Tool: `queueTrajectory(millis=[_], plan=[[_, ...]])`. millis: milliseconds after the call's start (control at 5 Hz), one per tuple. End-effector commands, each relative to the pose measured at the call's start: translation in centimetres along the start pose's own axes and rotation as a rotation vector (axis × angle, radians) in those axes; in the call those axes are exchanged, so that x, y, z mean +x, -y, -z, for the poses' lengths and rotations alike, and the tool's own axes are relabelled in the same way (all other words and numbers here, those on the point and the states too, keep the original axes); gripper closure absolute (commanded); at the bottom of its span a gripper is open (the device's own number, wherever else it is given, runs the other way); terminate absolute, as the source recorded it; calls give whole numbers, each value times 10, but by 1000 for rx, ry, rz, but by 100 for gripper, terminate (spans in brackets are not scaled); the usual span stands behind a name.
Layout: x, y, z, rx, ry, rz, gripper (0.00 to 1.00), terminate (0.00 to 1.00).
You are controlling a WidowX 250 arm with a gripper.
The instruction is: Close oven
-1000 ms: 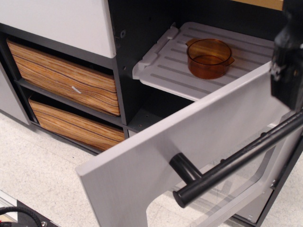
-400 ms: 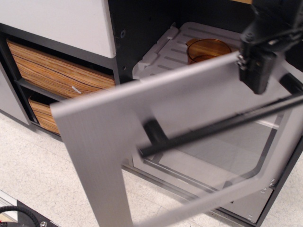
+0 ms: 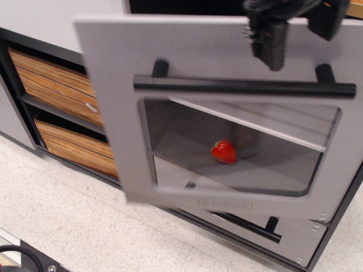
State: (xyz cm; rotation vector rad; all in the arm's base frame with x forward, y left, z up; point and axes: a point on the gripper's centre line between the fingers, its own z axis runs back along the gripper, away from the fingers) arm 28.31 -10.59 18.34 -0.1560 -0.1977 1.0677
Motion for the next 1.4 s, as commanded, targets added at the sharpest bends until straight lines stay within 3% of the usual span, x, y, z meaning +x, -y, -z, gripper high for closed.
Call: queueTrajectory(millis=[0, 200, 400, 1000, 1200], plan=[[-2, -23, 34, 42, -3, 179, 0, 0], [13, -17, 61, 76, 75, 130, 0, 0], [29, -4, 71, 84, 105, 82, 0, 0], [34, -2, 72, 90, 108, 93, 0, 0], [34, -2, 72, 90, 108, 93, 0, 100]])
